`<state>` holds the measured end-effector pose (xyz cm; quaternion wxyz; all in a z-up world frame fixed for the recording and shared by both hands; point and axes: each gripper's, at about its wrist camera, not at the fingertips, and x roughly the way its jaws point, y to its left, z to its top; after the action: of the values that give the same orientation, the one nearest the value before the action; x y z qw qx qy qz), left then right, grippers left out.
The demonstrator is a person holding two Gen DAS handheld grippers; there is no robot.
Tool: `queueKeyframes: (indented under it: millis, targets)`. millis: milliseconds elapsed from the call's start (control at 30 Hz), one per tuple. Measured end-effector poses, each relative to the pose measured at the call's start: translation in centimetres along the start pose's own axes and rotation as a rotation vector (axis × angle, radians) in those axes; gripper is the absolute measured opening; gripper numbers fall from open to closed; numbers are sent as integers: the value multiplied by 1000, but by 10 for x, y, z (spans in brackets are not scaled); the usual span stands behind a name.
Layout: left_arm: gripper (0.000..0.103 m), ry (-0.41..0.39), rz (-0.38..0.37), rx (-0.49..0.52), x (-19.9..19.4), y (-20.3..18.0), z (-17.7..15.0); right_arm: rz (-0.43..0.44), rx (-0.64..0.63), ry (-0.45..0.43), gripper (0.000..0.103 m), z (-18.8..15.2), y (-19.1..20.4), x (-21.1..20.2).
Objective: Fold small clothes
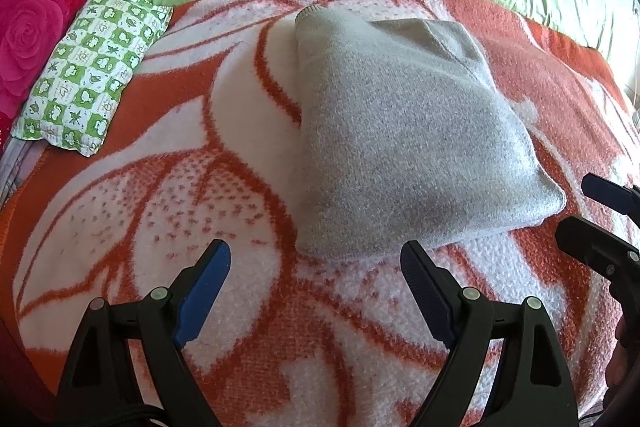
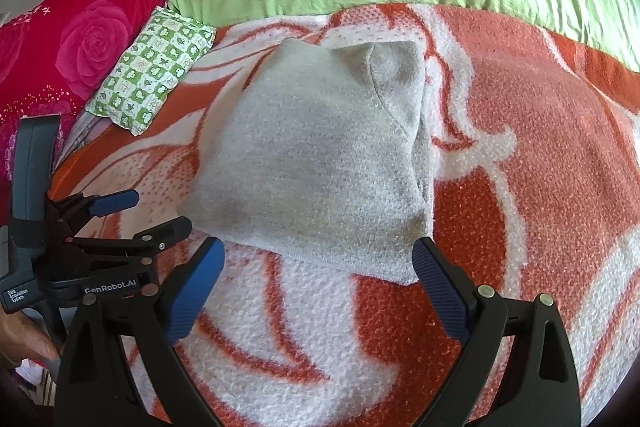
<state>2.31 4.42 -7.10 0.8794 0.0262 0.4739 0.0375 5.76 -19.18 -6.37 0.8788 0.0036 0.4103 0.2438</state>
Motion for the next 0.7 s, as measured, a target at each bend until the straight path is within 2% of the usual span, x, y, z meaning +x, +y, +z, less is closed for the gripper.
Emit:
queueKeyframes:
  millis: [700]
  targets:
    - [87, 0, 3, 2, 0, 2, 1, 2, -7, 0, 95, 2, 1, 0]
